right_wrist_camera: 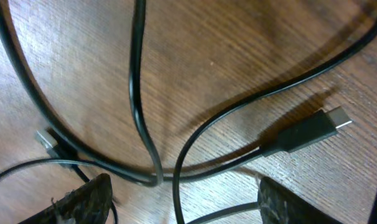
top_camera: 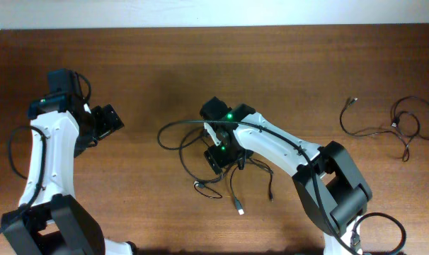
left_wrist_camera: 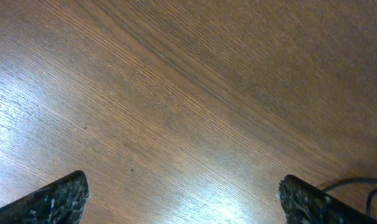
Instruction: Untangle cables
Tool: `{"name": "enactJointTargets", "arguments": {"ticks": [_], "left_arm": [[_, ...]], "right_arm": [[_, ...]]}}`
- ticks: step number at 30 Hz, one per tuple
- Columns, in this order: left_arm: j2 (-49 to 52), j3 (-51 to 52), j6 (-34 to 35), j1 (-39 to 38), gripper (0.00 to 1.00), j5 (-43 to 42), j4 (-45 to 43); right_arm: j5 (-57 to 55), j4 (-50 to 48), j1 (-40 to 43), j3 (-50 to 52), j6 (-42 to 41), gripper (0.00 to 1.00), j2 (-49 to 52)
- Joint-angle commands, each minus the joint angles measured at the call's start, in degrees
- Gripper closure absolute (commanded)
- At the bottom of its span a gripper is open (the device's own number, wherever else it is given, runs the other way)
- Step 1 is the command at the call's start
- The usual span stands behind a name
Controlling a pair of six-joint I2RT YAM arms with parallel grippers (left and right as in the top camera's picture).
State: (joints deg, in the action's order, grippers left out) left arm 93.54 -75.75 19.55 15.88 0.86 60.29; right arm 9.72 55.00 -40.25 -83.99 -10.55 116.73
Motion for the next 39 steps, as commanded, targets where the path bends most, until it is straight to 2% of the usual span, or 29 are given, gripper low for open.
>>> {"name": "enactJointTargets", "arguments": {"ticks": [1, 8, 10, 12, 16, 21, 25, 29, 31, 33, 35, 39], "left_arm": [[-0.92, -0.37, 0.57, 0.20, 0.01, -0.04, 0.04], [-0.92, -0.37, 0.59, 0.20, 0.01, -0.07, 0.04], [-0.92, -0.37, 0.57, 0.20, 0.01, -0.07, 0.04], [-0.92, -0.37, 0.57, 0.20, 0.01, -0.07, 0.04], [-0.92, -0.37, 0.57, 0.20, 0.01, -0.04, 0.04], [-0.92, -0.37, 0.57, 0.20, 0.01, -0.04, 0.04], [-0.92, -0.37, 0.57, 0.20, 0.01, -0.04, 0.04], [-0.92, -0.37, 0.57, 0.20, 0.01, -0.04, 0.04], [-0.92, -0.37, 0.57, 0.20, 0.01, -0.04, 0.04], [-0.92, -0.37, 0.57, 0.20, 0.01, -0.04, 0.04], [-0.92, -0.37, 0.57, 0.20, 0.01, -0.04, 0.04], [-0.92, -0.37, 0.57, 0.20, 0.01, -0.04, 0.04]], "right_arm": [[0.57, -2.16, 0.09, 1.25, -5.01, 0.28, -1.07], [1.22, -6.71, -1.05, 5.05, -4.98, 0.30, -1.07], [1.20, -8.85, -2.29, 5.07, -4.98, 0.36, -1.07], [1.20, -10.86, -3.61, 5.05, -5.01, 0.48, -1.07], [1.18, -11.13, -4.92, 5.07, -4.98, 0.50, -1.07], [-0.24, -9.35, -4.92, 5.07, -4.98, 0.56, -1.07], [-0.50, -8.35, -4.90, 5.05, -4.98, 0.55, -1.07], [-0.28, -1.11, -4.63, 1.86, -7.96, 0.51, -1.20], [-0.31, -0.50, -4.66, 1.64, -7.96, 0.51, -1.18], [-0.31, -0.52, -4.74, 1.68, -7.98, 0.61, -1.16], [-0.31, -0.52, -4.74, 1.68, -7.98, 0.67, -1.16], [-0.33, -1.42, -4.74, 2.64, -8.00, 0.67, -1.07]]}}
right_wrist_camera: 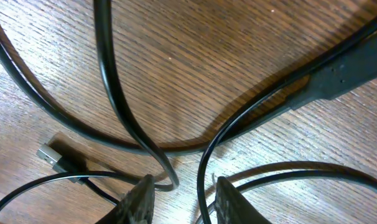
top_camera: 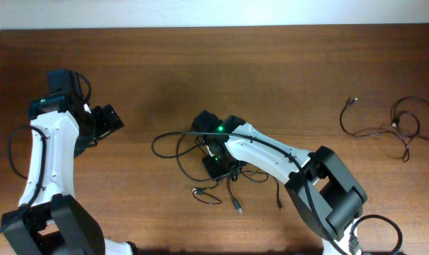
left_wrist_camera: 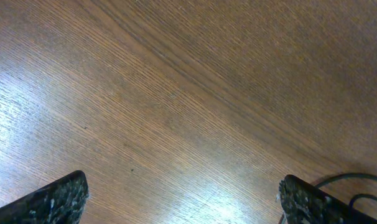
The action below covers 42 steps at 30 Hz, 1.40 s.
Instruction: Untangle cables
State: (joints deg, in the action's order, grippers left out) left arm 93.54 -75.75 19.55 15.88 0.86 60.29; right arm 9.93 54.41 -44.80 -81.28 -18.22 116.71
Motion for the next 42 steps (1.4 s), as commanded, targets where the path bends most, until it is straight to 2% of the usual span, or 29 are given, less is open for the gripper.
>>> {"name": "enactJointTargets", "arguments": {"ticks": [1, 5, 7, 13, 16, 17, 20, 27, 31, 34, 35, 36, 37, 39, 42], "left_arm": [[-0.92, -0.37, 0.57, 0.20, 0.01, -0.04, 0.04], [-0.92, -0.37, 0.57, 0.20, 0.01, -0.07, 0.04], [-0.94, -0.37, 0.57, 0.20, 0.01, -0.07, 0.04], [-0.94, -0.37, 0.57, 0.20, 0.01, -0.04, 0.04], [-0.92, -0.37, 0.57, 0.20, 0.01, -0.07, 0.04], [-0.92, -0.37, 0.57, 0.20, 0.01, -0.04, 0.04], [-0.92, -0.37, 0.59, 0.20, 0.01, -0.07, 0.04], [-0.92, -0.37, 0.57, 0.20, 0.01, -0.07, 0.04], [-0.92, -0.37, 0.59, 0.20, 0.01, -0.04, 0.04], [-0.92, -0.37, 0.57, 0.20, 0.01, -0.07, 0.04], [-0.92, -0.37, 0.57, 0.20, 0.01, -0.04, 0.04], [-0.92, -0.37, 0.57, 0.20, 0.01, -0.04, 0.04], [-0.92, -0.37, 0.57, 0.20, 0.01, -0.07, 0.04], [-0.92, -0.37, 0.57, 0.20, 0.01, -0.04, 0.04], [-0.94, -0.37, 0.57, 0.20, 0.01, -0.04, 0.04]], "right_arm": [[-0.52, -1.51, -0.20, 0.83, -0.35, 0.67, -1.05], [-1.05, -3.06, -0.20, 1.64, -2.25, 0.68, -1.05], [-6.38, -5.64, -0.20, 1.64, -2.25, 0.67, -1.05], [-6.67, -8.31, -0.20, 1.64, -5.11, 0.69, -1.03], [-10.27, -9.53, -0.20, 1.64, -5.29, 0.57, -1.03], [-10.69, -9.46, -0.20, 1.64, -5.60, 0.56, -1.03], [-10.54, -7.21, -0.26, 1.64, -9.79, 0.56, -0.92], [-6.95, 1.64, -0.24, 1.64, -9.73, 0.57, -0.92], [-6.21, 3.06, -0.24, 1.64, -9.68, 0.68, -0.92], [-3.45, 4.22, -0.24, 1.64, -9.66, 0.71, -0.92], [-3.43, 4.31, -0.24, 1.64, -9.66, 0.77, -0.92], [-3.34, 4.31, -0.24, 1.64, -9.53, 0.93, -0.92], [-2.47, 4.33, -0.24, 1.60, -8.24, 0.96, -0.94], [2.14, 4.57, -0.13, 0.74, -4.50, 0.96, -1.09], [11.61, 10.08, -0.15, -7.21, 3.87, 0.96, -2.25]]}}
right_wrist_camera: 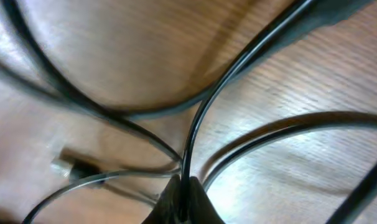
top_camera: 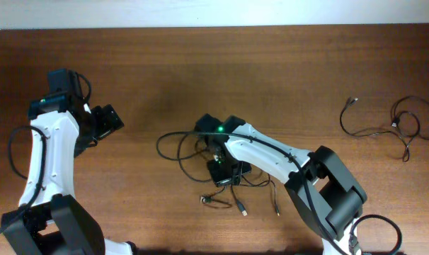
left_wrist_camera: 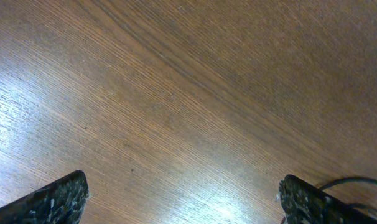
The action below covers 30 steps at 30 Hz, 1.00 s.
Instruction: Untangle cables
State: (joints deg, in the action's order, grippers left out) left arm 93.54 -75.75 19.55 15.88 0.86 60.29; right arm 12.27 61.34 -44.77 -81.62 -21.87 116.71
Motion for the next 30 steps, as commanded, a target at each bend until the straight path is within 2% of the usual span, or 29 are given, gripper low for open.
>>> {"name": "enactJointTargets", "arguments": {"ticks": [1, 5, 7, 9, 11, 12, 16, 23, 27, 30], "left_arm": [[-0.92, -0.37, 0.57, 0.20, 0.01, -0.04, 0.04], [-0.92, -0.37, 0.57, 0.20, 0.01, -0.07, 0.04], [-0.92, -0.37, 0.57, 0.20, 0.01, -0.07, 0.04], [-0.92, -0.37, 0.57, 0.20, 0.01, -0.04, 0.04], [-0.92, -0.37, 0.59, 0.20, 0.01, -0.04, 0.04], [-0.92, -0.37, 0.57, 0.20, 0.01, -0.07, 0.07], [-0.92, -0.37, 0.57, 0.20, 0.01, -0.07, 0.04], [-0.92, -0.37, 0.57, 0.20, 0.01, -0.04, 0.04], [-0.92, -0.37, 0.57, 0.20, 0.01, -0.04, 0.04], [-0.92, -0.37, 0.59, 0.20, 0.01, -0.04, 0.04]], "right_arm": [[12.37, 6.51, -0.17, -11.47, 9.70, 0.96, -2.58], [12.98, 21.05, -0.22, -31.50, 14.45, 0.96, -2.91], [12.39, 25.07, -0.22, -41.22, 14.64, 0.96, -2.91], [9.14, 25.18, -0.22, -47.80, 14.64, 0.96, -2.91], [4.33, 23.08, -0.22, -48.83, 14.62, 0.96, -2.91], [0.87, 21.84, -0.20, -48.41, 14.58, 0.96, -2.62], [0.13, 19.19, -0.28, -42.42, 14.34, 0.96, -0.96], [3.06, 5.07, -0.28, -19.47, 10.45, 0.96, -0.72], [7.10, -0.76, -0.28, -12.15, 10.47, 0.95, -0.72], [7.06, -0.96, -0.28, -9.77, 10.47, 0.83, -0.72]]}}
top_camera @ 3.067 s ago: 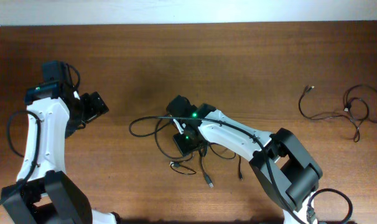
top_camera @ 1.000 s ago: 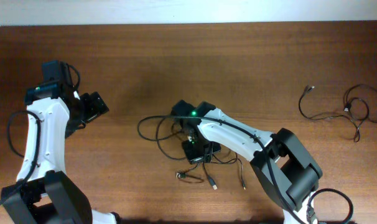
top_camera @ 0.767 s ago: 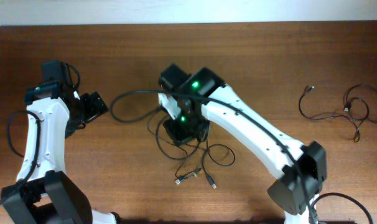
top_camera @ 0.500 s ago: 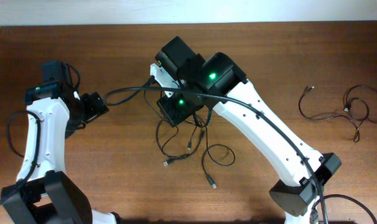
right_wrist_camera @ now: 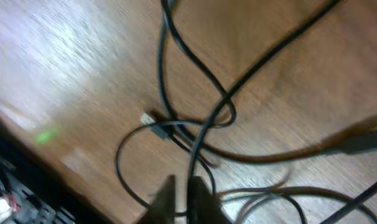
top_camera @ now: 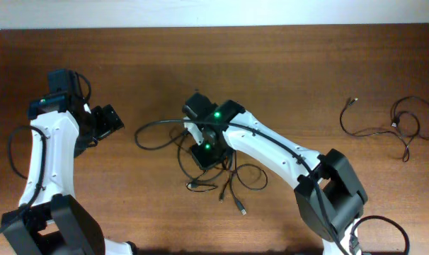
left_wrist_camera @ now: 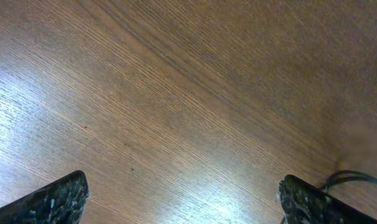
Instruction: Untangle cables
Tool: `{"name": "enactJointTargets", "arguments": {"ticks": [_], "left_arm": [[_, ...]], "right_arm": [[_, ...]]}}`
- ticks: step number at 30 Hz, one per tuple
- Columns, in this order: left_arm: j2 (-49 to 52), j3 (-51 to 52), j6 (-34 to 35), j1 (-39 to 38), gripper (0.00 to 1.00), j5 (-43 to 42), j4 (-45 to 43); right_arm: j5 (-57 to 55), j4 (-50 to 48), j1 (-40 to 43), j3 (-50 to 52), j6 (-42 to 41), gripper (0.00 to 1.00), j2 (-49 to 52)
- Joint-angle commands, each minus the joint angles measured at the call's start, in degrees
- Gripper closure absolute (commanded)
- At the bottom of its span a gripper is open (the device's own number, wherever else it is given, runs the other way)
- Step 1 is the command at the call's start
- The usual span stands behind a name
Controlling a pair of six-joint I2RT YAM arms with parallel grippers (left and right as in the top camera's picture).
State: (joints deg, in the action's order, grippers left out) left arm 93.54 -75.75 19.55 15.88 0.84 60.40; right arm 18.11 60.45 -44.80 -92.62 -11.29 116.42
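A tangle of black cables [top_camera: 225, 176] lies at the table's middle, with one loop reaching left [top_camera: 145, 134] and plug ends near the front [top_camera: 241, 210]. My right gripper [top_camera: 204, 153] hangs over the tangle, shut on one black cable. In the right wrist view that cable [right_wrist_camera: 201, 134] runs up between the closed fingers of my right gripper [right_wrist_camera: 185, 183], with more loops and a small plug [right_wrist_camera: 150, 118] on the wood below. My left gripper [top_camera: 110, 120] is open at the far left, and in the left wrist view [left_wrist_camera: 182, 202] it has nothing between its fingers.
A second, separate bundle of thin black cables [top_camera: 395, 127] lies at the far right of the brown wooden table [top_camera: 285, 64]. A bit of cable [left_wrist_camera: 356, 177] shows at the right edge of the left wrist view. The table's front edge [right_wrist_camera: 14, 180] appears in the right wrist view.
My right gripper, still shut on the cable, now stands higher and a little farther back and left. The tangle has shifted with it, and its left loop reaches further left. The left arm is unchanged.
At first my right gripper was open, low over the crossing cables. Then its fingers stood close together around one strand, then shut on it. Now it holds that strand raised above the table, with the tangle drawn leftwards. My left gripper stayed open and still throughout.
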Motion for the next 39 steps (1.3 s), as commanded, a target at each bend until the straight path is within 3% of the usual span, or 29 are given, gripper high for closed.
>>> {"name": "enactJointTargets", "arguments": {"ticks": [1, 5, 8, 12, 14, 19, 20, 22, 24, 25, 28, 34, 39], "left_arm": [[-0.92, -0.37, 0.57, 0.20, 0.01, -0.04, -0.07], [-0.92, -0.37, 0.57, 0.20, 0.01, -0.04, -0.07], [-0.92, -0.37, 0.59, 0.20, 0.01, -0.04, -0.07], [-0.92, -0.37, 0.57, 0.20, 0.01, -0.02, -0.07], [-0.92, -0.37, 0.57, 0.20, 0.01, -0.04, -0.07], [-0.92, -0.37, 0.57, 0.20, 0.01, -0.04, -0.07], [-0.92, -0.37, 0.57, 0.20, 0.01, -0.02, -0.07], [-0.92, -0.37, 0.57, 0.20, 0.01, -0.04, -0.07], [-0.92, -0.37, 0.57, 0.20, 0.01, -0.02, -0.07], [-0.92, -0.37, 0.57, 0.20, 0.01, -0.04, -0.07], [-0.92, -0.37, 0.57, 0.20, 0.01, -0.02, -0.07], [-0.94, -0.37, 0.57, 0.20, 0.01, -0.04, -0.07], [-0.92, -0.37, 0.57, 0.20, 0.01, -0.04, -0.07]], "right_arm": [[1.25, -0.07, -0.26, 1.90, -0.11, 0.78, -0.44], [1.68, -0.26, -0.26, 4.26, -0.11, 0.66, -0.42], [5.27, -0.26, -0.57, 4.83, -0.07, 0.35, -0.44], [6.78, -0.35, -2.27, 4.98, 0.35, 0.07, -0.42], [6.51, -1.22, -3.98, 5.60, 0.37, 0.02, -0.42], [-1.46, -7.72, -6.64, 10.73, 0.33, 0.00, -0.42], [-2.21, -9.38, -6.69, 11.56, 0.33, 0.07, -0.42], [-4.98, -10.80, -6.60, 12.17, 0.31, 0.41, -0.42], [-5.29, -11.02, -6.56, 12.17, 0.31, 0.83, -0.42], [-4.83, -10.95, -6.56, 12.15, 0.26, 0.96, -0.44], [1.64, -9.90, -6.56, 10.47, 0.35, 0.96, -1.27], [7.56, 0.94, -6.49, -4.66, 5.62, 0.96, -5.64], [-11.67, 15.23, -3.98, -22.58, 7.04, 0.96, -6.99]]}}
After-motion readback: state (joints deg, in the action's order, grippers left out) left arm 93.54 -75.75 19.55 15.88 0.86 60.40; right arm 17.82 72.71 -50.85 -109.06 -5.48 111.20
